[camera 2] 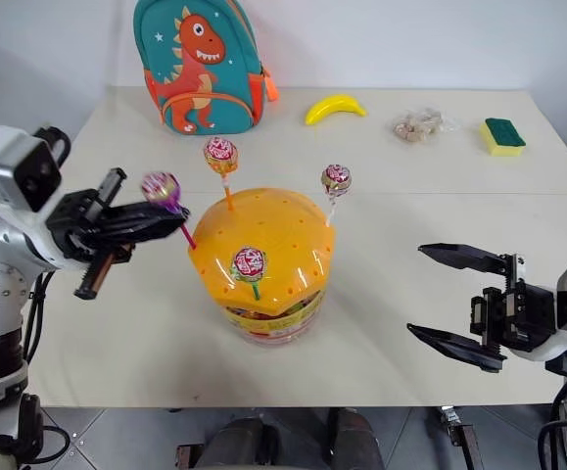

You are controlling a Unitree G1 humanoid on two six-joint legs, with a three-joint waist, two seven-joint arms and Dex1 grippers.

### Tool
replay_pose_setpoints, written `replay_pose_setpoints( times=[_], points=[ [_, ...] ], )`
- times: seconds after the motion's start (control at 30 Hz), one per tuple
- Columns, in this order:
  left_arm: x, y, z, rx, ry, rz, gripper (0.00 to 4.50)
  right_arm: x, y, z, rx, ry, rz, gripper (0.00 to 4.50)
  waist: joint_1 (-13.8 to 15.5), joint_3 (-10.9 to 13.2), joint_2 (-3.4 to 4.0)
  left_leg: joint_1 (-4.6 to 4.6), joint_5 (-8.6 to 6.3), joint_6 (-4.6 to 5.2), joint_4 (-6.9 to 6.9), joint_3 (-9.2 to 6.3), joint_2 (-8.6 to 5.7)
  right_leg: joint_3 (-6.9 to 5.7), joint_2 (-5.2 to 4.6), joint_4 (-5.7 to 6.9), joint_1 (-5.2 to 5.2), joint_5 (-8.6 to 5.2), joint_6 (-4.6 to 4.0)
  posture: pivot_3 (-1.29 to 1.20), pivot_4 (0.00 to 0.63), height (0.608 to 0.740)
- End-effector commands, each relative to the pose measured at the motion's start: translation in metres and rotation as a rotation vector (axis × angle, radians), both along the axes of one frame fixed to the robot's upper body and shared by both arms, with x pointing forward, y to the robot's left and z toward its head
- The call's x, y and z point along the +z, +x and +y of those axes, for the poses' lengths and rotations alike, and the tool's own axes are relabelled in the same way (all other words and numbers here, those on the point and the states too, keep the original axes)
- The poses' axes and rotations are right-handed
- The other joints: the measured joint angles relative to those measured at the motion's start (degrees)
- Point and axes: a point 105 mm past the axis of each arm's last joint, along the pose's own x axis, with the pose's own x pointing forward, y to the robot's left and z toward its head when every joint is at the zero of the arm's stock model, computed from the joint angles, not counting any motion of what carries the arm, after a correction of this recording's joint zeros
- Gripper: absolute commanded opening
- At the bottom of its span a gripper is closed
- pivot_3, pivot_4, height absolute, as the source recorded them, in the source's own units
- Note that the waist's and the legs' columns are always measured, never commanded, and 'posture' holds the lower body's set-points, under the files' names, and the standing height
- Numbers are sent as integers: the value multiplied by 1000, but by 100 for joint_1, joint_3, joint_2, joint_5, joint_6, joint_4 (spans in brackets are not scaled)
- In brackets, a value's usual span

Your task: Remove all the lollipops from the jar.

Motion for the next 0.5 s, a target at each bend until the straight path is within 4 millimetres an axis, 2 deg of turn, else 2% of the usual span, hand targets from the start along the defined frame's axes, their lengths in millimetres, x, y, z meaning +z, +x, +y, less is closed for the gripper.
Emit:
replay_pose_setpoints(
  times=[0.03,0.07,0.1,0.17,0.23,0.3,0.37,0.5],
  points=[
    [28,5,34,137,-158,20,34,8,-4,6,22,26,-41,4500,-8,0,0,0,0,0,3,-2,0,0,-4,2,0,0,0,0,150,740],
    [27,7,41,178,-157,38,34,9,-5,7,24,30,-44,4500,-10,0,0,1,0,0,3,-2,0,0,-5,3,0,0,0,0,150,740],
    [17,15,57,286,-115,101,34,11,-4,9,29,37,-56,4500,-21,0,0,0,0,-1,2,-2,0,-1,-4,3,-1,0,0,0,150,740],
    [-13,25,94,498,18,242,34,13,-3,13,47,45,-68,4500,-90,-1,2,5,-2,-4,-3,0,0,5,3,3,-2,0,0,0,150,740],
    [-45,25,133,679,133,399,34,13,-4,15,63,33,-84,4500,-145,0,6,15,-3,-7,-25,4,-1,11,13,2,-6,-2,-3,0,150,740],
    [-75,16,173,847,209,559,34,8,-5,16,93,-32,-100,4500,-168,1,3,23,-2,-8,-40,11,1,15,24,0,-8,-6,-8,0,150,740],
    [-104,-2,203,979,268,695,34,2,-5,13,115,-85,-103,4500,-158,3,0,21,-4,-10,-46,11,2,13,25,-7,-9,-7,-8,0,150,740],
    [-147,-28,229,1130,340,865,34,-8,-5,8,169,-148,-95,4500,-59,4,-17,8,-14,-3,-40,-4,2,9,-10,-23,-8,-5,-5,0,150,740]
  ],
)
